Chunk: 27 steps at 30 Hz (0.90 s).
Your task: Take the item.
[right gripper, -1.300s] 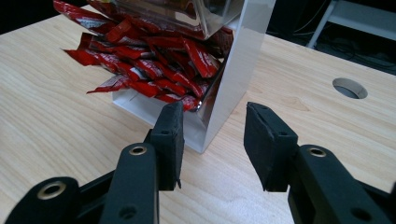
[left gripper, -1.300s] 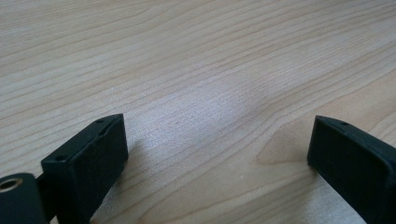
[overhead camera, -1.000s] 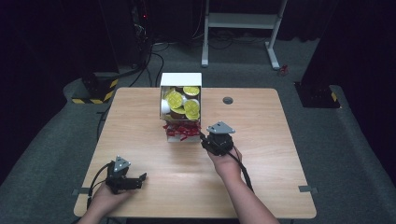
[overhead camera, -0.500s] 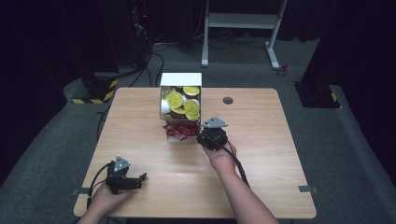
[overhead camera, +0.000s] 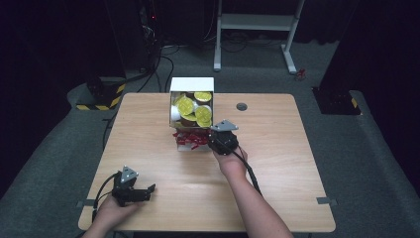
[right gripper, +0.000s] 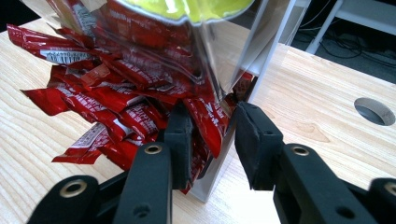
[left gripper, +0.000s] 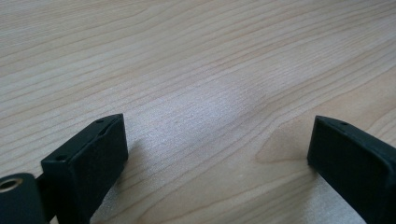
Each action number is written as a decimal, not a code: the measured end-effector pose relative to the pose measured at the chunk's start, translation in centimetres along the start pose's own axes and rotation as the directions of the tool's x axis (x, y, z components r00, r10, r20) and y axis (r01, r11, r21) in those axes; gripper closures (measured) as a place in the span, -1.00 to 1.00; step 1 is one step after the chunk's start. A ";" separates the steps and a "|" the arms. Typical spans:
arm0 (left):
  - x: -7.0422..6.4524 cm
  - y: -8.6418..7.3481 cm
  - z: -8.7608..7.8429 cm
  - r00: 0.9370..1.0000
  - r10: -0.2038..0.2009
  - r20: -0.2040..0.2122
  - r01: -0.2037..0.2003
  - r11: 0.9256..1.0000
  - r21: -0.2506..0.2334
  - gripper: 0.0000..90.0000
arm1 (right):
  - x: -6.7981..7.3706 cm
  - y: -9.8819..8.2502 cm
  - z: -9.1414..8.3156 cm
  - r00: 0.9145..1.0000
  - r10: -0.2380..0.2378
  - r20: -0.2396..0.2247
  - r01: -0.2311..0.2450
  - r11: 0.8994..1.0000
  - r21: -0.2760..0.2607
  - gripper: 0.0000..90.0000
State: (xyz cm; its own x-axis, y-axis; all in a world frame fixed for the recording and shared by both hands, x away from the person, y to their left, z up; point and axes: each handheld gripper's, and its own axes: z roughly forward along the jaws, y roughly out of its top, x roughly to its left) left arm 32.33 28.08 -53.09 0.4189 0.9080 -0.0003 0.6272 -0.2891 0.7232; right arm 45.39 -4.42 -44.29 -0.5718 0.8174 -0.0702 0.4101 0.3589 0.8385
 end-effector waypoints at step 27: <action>0.0 0.0 0.0 1.000 0.000 0.000 0.000 1.000 0.000 -0.88 | 0.4 -0.4 -0.3 0.998 -0.067 0.012 0.067 0.998 -0.006 0.93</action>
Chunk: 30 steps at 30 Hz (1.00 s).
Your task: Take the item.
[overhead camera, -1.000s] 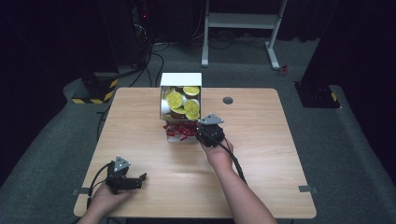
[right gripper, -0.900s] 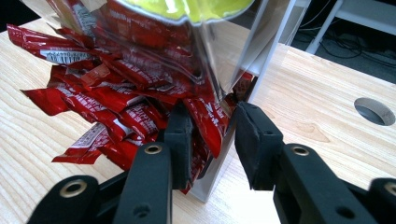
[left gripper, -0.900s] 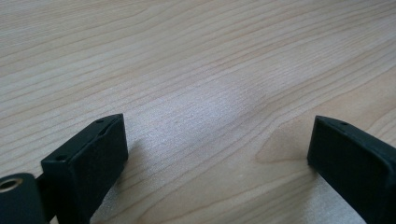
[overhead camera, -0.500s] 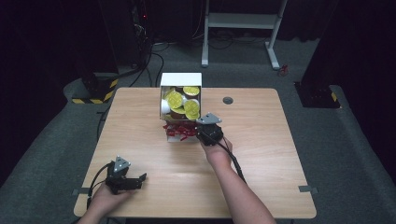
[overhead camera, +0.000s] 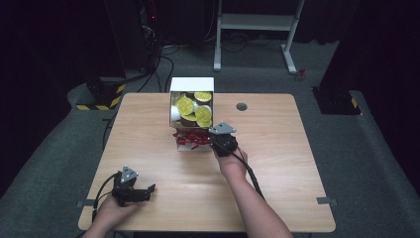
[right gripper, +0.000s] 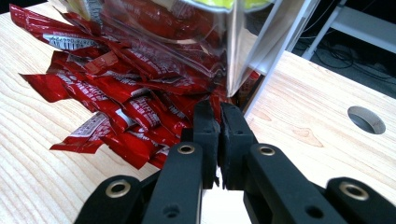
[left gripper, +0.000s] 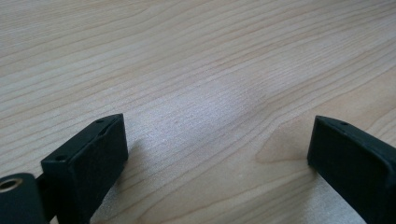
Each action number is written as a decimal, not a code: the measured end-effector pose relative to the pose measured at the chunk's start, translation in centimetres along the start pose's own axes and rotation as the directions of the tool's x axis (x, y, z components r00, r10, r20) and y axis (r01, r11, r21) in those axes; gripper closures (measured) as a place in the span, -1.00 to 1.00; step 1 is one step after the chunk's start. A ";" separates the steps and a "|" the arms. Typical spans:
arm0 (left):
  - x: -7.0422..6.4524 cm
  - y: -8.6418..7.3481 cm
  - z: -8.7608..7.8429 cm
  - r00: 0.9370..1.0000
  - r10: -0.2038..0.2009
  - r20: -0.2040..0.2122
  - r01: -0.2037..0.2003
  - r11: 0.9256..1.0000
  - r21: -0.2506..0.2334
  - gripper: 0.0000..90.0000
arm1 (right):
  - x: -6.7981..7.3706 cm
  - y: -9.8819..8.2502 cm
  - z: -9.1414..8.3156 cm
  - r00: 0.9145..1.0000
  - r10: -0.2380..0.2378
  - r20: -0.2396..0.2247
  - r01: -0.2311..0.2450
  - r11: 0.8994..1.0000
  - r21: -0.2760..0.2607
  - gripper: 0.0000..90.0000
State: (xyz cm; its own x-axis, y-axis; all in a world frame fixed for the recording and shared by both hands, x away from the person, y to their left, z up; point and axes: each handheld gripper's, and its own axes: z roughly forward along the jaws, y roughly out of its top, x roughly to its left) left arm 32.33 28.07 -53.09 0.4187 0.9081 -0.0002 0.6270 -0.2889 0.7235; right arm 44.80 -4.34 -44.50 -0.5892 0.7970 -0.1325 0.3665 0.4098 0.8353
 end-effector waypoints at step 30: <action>0.1 0.0 -0.1 1.000 0.009 0.008 -0.009 1.000 0.005 -0.88 | 0.6 -2.4 -4.3 0.992 0.073 -0.102 -0.086 0.988 -0.131 0.93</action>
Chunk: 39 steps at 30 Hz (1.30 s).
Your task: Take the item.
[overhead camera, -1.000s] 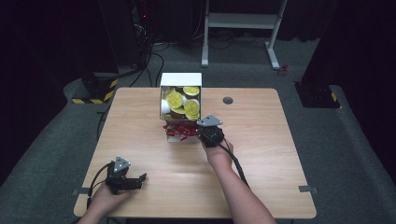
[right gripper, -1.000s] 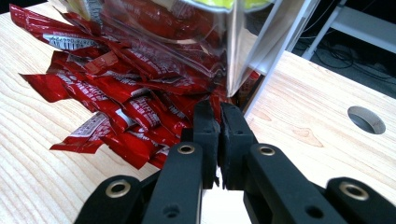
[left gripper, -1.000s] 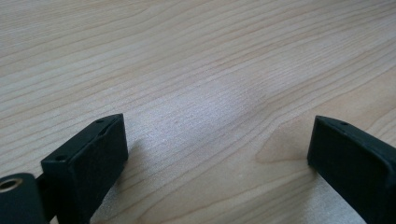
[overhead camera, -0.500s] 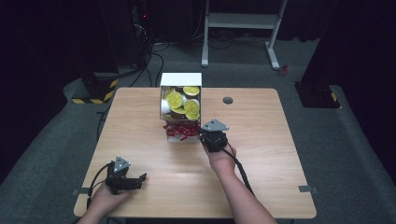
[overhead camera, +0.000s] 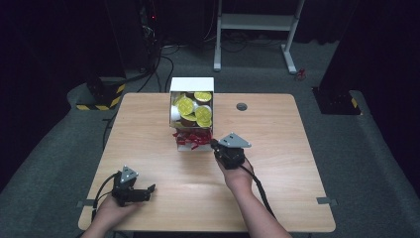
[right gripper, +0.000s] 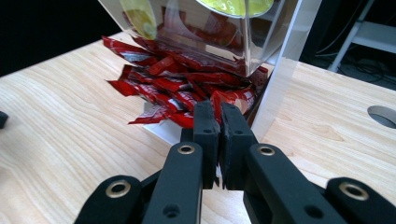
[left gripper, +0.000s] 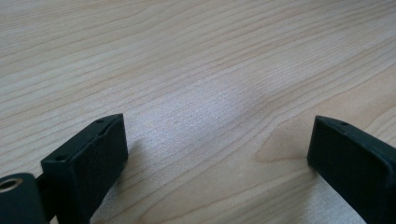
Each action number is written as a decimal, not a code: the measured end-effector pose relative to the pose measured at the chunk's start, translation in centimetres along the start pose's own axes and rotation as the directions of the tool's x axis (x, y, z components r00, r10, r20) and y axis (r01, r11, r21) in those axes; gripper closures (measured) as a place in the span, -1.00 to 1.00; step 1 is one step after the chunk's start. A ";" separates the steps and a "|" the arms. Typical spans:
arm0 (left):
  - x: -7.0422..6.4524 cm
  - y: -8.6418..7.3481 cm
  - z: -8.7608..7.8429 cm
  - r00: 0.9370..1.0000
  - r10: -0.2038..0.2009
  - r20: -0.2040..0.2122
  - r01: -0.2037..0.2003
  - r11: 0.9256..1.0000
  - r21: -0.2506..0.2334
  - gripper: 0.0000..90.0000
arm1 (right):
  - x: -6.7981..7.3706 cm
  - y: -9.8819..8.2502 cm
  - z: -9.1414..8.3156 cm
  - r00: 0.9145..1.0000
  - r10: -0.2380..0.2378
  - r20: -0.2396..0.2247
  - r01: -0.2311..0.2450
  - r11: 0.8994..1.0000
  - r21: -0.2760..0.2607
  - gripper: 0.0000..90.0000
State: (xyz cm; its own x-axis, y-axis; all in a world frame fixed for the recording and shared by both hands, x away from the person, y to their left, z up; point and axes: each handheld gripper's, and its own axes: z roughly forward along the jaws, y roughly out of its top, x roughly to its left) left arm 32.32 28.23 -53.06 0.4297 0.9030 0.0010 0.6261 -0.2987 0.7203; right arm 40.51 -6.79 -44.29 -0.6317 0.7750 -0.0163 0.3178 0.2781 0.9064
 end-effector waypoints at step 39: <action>-0.1 -0.2 -0.2 1.000 -0.016 -0.017 0.015 1.000 -0.012 -0.81 | -0.4 -2.4 -4.5 0.999 0.024 -0.047 -0.030 0.990 -0.135 0.94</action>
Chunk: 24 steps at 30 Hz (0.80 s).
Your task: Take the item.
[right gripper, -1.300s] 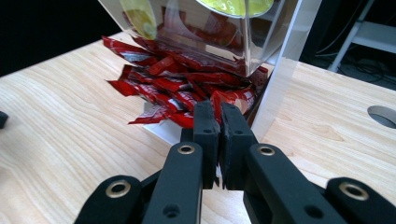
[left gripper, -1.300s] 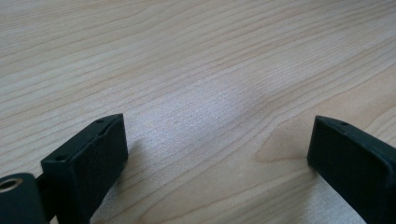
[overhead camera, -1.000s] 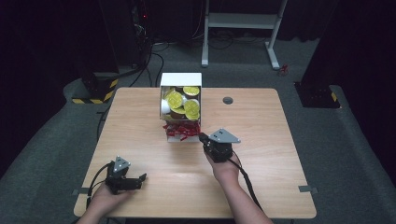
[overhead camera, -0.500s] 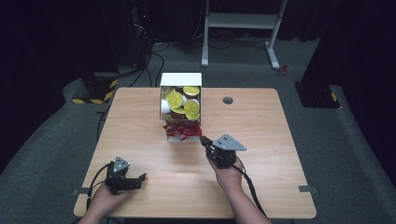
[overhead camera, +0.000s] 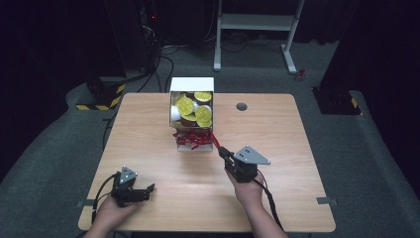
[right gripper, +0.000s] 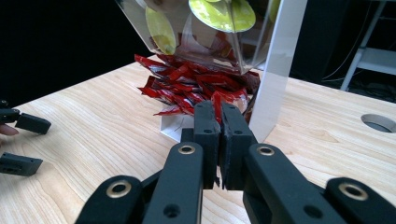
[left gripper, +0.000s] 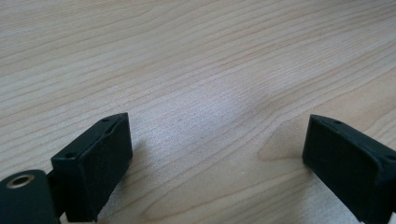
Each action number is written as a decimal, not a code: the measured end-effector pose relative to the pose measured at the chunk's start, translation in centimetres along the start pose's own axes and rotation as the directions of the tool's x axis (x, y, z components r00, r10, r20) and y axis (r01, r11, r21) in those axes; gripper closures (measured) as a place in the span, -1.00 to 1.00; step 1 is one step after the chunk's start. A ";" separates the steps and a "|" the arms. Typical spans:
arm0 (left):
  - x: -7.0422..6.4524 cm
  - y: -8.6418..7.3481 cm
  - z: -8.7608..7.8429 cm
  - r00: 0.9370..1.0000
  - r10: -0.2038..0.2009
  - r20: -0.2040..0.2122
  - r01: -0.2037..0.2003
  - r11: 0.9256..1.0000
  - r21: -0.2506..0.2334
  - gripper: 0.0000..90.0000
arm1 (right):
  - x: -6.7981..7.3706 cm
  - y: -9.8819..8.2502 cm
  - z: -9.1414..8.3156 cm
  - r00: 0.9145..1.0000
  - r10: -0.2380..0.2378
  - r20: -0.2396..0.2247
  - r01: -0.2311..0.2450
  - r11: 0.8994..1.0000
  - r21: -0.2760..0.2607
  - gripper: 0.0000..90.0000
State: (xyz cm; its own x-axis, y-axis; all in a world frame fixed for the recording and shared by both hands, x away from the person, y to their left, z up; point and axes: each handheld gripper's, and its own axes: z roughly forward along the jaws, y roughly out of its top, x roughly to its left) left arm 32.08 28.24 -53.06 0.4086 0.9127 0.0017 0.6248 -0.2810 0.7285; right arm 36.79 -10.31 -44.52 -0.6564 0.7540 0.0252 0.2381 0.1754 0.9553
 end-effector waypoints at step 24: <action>0.0 0.0 0.0 1.000 0.004 0.004 -0.004 1.000 0.004 -0.81 | -0.2 0.3 -1.8 1.000 0.004 0.018 -0.003 1.000 -0.029 0.94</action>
State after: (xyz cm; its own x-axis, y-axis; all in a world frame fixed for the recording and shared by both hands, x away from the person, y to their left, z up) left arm 32.12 28.25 -53.04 0.4140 0.9103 0.0017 0.6257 -0.2859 0.7258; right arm 35.73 -11.54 -43.71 -0.6424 0.7660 0.0234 0.2194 0.1545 0.9633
